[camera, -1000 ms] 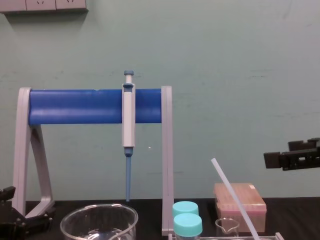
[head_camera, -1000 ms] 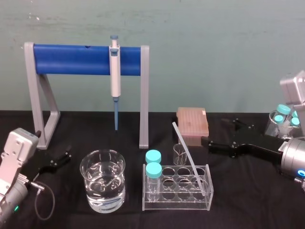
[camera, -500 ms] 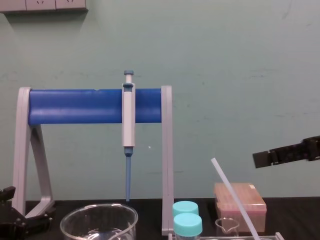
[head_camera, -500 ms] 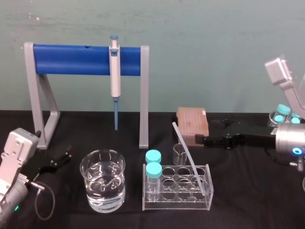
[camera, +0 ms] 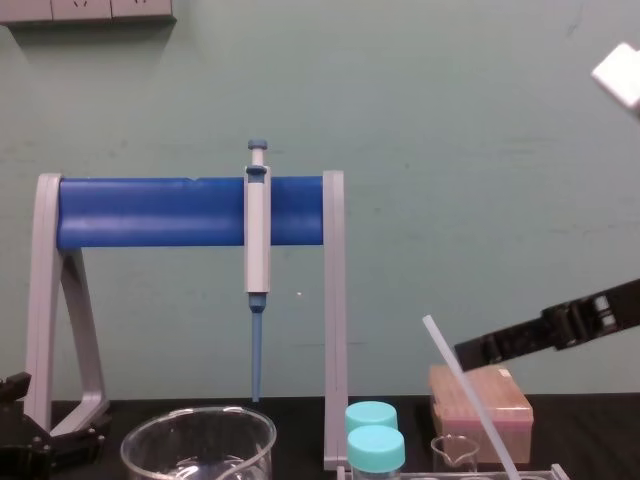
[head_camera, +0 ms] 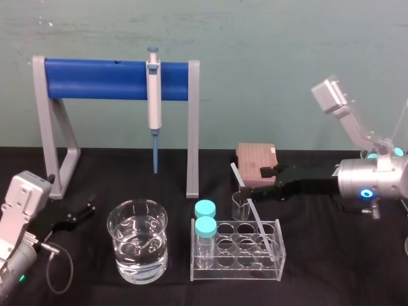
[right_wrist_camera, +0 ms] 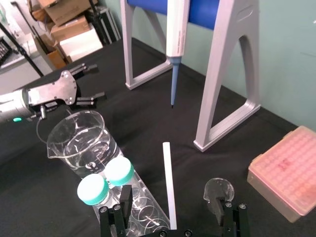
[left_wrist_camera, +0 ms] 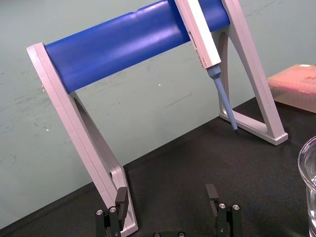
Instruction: Pick up the stirring rod with one hand, then place it down.
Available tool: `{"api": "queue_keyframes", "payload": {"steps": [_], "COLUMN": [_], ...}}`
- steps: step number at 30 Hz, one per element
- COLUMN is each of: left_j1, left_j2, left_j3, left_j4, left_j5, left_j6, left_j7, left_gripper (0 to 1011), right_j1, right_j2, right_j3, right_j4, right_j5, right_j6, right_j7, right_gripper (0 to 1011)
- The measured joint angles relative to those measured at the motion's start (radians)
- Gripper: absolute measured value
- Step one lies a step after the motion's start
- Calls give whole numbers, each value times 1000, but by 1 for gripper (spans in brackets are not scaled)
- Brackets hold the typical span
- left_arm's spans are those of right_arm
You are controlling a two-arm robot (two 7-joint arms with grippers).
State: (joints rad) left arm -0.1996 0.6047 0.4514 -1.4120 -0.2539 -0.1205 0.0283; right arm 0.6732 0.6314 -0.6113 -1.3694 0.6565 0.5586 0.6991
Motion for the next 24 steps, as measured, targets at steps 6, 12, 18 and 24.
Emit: {"api": "queue_keyframes", "payload": {"steps": [6, 12, 18, 24], "left_j1": [0, 0, 0, 0], "left_j2": [0, 0, 0, 0], "left_j3": [0, 0, 0, 0], "left_j4": [0, 0, 0, 0], "left_j5": [0, 0, 0, 0], "left_j6": [0, 0, 0, 0], "left_j7": [0, 0, 0, 0], "left_gripper": [1005, 1005, 1005, 1005], "right_j1": [41, 68, 79, 87], "right_j2": [-36, -67, -82, -90], "right_j3": [-48, -78, -91, -102], "right_j4": [61, 107, 124, 132], "right_j5": [-19, -22, -15, -10], "right_j6": [-14, -24, -29, -31], "right_j7": [2, -2, -15, -23], "right_gripper": [1003, 1003, 1003, 954]}}
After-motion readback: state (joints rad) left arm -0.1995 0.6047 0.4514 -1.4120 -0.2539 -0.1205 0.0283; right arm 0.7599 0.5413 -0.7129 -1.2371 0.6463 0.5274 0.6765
